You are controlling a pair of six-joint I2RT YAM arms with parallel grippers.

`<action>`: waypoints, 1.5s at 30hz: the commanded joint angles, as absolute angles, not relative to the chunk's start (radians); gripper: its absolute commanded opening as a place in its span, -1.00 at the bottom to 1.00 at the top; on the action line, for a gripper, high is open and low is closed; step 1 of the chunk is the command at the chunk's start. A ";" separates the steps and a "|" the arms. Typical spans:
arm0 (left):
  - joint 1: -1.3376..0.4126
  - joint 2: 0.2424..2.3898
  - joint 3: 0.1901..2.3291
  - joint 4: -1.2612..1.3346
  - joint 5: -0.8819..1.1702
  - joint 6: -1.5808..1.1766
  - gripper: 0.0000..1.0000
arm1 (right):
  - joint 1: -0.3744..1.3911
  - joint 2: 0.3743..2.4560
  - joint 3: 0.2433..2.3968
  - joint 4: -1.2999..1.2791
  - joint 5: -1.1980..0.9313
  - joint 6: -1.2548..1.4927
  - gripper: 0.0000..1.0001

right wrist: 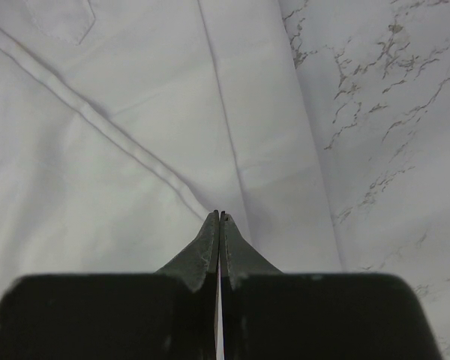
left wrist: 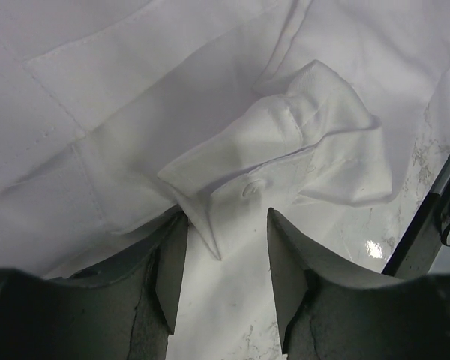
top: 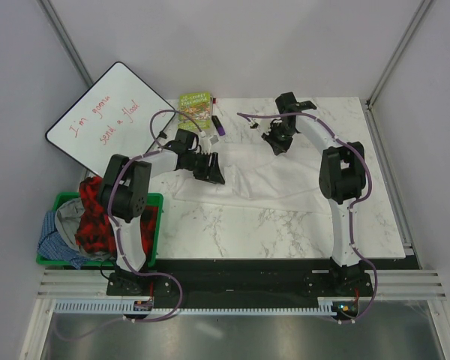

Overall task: Fold and stack the long sleeve shirts
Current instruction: Fold the shirt

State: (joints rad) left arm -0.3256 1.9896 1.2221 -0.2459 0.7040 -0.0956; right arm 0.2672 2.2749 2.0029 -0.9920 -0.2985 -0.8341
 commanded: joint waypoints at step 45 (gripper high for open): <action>-0.313 1.905 1.256 -0.448 0.680 0.028 -0.96 | 0.365 2.319 2.078 -1.111 -0.364 -0.913 -0.12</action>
